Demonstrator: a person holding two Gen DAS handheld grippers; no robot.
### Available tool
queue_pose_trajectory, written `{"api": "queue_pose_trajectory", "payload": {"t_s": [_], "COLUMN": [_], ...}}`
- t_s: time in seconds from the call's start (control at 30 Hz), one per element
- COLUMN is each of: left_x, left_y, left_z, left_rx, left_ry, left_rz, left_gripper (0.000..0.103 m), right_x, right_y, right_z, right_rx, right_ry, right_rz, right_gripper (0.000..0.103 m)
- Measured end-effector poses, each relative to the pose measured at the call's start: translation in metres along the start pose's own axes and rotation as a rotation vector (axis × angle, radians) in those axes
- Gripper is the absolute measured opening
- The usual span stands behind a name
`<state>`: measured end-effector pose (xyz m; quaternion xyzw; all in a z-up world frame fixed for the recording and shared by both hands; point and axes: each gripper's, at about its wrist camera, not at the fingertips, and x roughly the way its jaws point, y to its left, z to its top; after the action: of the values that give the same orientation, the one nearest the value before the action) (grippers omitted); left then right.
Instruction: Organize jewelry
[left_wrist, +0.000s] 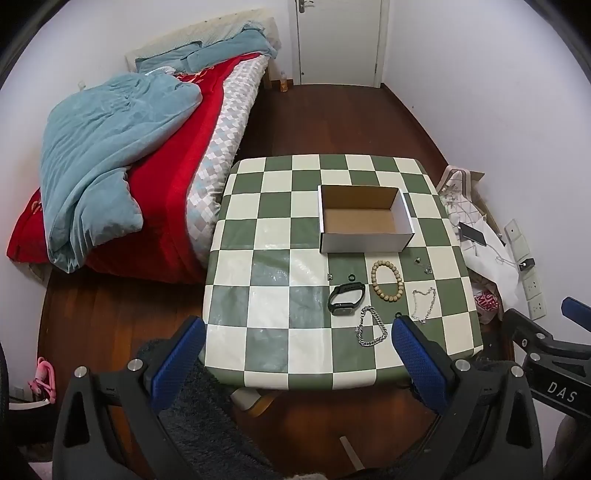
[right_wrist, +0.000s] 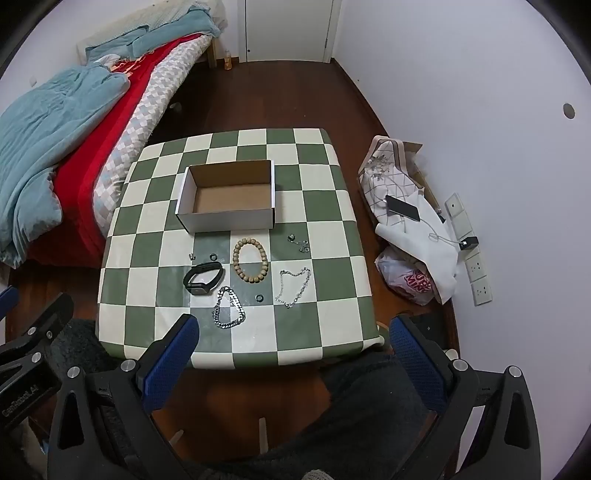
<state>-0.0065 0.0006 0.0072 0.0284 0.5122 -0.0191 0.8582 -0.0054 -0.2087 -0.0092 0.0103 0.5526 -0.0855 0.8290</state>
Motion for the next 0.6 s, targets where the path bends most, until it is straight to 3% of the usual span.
{"api": "queue_pose_trajectory", "payload": {"t_s": [0.6], "left_x": [-0.015], "left_y": [-0.002], "left_z": [0.004], "left_rx": [0.007], "left_ry": [-0.025], "left_rz": [-0.003], "left_gripper": [0.103], "right_x": [-0.014], "right_y": [-0.002], "right_z": [0.000], "right_rx": [0.007], "right_ry": [-0.017], "right_rz": [0.015], "right_gripper": [0.103]}}
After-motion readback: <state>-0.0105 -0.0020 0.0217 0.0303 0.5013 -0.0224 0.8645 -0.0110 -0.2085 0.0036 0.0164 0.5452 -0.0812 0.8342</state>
